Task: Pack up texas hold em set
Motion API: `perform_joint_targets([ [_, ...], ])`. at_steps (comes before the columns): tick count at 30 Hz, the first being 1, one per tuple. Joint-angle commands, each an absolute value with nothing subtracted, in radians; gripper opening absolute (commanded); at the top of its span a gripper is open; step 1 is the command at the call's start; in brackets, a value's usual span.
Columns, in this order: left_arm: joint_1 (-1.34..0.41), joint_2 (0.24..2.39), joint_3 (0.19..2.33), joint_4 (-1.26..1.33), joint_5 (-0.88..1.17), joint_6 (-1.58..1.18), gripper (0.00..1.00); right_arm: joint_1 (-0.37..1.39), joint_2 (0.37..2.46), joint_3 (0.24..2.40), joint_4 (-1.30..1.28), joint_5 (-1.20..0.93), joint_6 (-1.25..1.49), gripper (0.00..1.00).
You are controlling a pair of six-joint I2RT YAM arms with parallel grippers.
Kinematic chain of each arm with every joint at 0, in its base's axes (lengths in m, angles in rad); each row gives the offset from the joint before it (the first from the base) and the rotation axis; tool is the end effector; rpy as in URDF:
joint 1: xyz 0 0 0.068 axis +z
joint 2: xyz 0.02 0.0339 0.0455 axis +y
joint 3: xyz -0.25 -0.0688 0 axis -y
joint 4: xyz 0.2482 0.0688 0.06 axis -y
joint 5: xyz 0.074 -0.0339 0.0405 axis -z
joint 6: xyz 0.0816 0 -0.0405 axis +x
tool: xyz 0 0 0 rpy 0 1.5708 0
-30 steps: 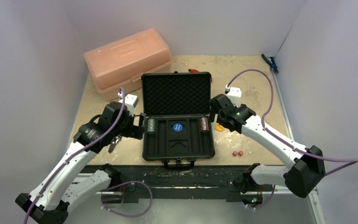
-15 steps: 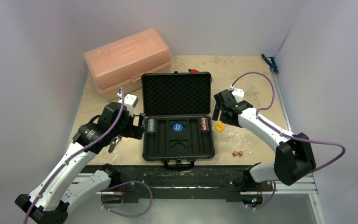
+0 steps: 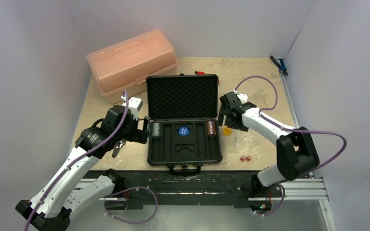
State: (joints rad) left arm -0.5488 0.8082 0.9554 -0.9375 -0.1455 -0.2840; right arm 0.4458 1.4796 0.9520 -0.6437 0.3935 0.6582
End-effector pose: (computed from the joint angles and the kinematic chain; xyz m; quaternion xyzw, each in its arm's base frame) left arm 0.1707 -0.0905 0.2801 0.0944 0.9179 -0.0920 0.3742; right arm 0.2842 0.1011 0.1517 0.1405 0.9517 -0.0611 0.2662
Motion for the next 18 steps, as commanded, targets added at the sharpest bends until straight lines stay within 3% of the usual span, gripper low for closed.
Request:
perform_joint_targets([
  [1, -0.541, 0.795, 0.960, -0.926, -0.152, -0.270, 0.97, 0.443, 1.499, 0.987, -0.608, 0.364, 0.640, 0.97],
  [18, -0.541, 0.804, 0.960, -0.926, -0.157, -0.267, 0.96, 0.439, 1.633, 0.949, -0.529, 0.320, 0.648, 0.88],
])
